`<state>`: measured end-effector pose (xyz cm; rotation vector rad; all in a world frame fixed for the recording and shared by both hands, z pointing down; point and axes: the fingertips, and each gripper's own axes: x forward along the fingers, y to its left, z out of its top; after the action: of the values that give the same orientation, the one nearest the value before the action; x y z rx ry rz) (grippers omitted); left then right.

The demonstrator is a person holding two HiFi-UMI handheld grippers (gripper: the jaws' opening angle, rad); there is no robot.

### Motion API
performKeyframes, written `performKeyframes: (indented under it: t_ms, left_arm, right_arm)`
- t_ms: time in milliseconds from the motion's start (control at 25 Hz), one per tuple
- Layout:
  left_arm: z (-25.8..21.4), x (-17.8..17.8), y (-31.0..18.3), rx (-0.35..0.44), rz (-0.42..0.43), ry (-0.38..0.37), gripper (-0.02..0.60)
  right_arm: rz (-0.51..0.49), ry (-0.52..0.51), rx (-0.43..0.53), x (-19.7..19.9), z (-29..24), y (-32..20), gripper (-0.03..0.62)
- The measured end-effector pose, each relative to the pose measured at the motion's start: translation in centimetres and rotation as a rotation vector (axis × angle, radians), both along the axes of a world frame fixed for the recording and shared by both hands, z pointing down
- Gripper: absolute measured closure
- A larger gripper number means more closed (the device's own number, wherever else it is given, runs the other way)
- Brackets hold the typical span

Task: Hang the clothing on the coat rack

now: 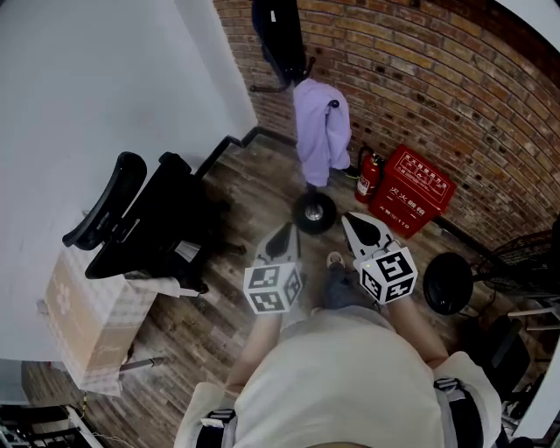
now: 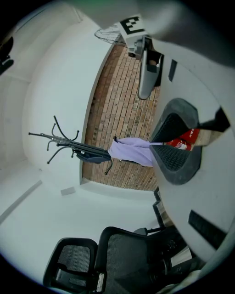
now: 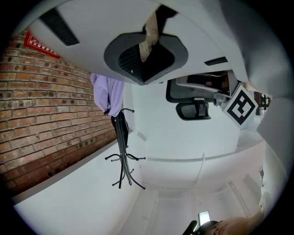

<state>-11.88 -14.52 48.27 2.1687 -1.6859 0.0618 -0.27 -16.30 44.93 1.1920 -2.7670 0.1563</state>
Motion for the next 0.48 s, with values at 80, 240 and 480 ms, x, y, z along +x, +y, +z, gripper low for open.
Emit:
performKeyframes:
  t_ms: [80,240,480]
  left_arm:
    - [-0.05,0.13,-0.04,-0.001,0.005,0.005,0.566]
    - [-0.33,0.28,-0.10,0.002,0.017,0.020,0.575]
    - [-0.51,0.56,-0.25,0.005,0.025,-0.005,0.577]
  right_arm:
    - [-0.001,0.006,-0.003,0.07,0.12,0.01,0.595]
    - [0.001,0.008,-0.005,0.06,0.14,-0.06,0.594]
    - [0.001,0.012,-0.005,0.17,0.23,-0.13,0.594]
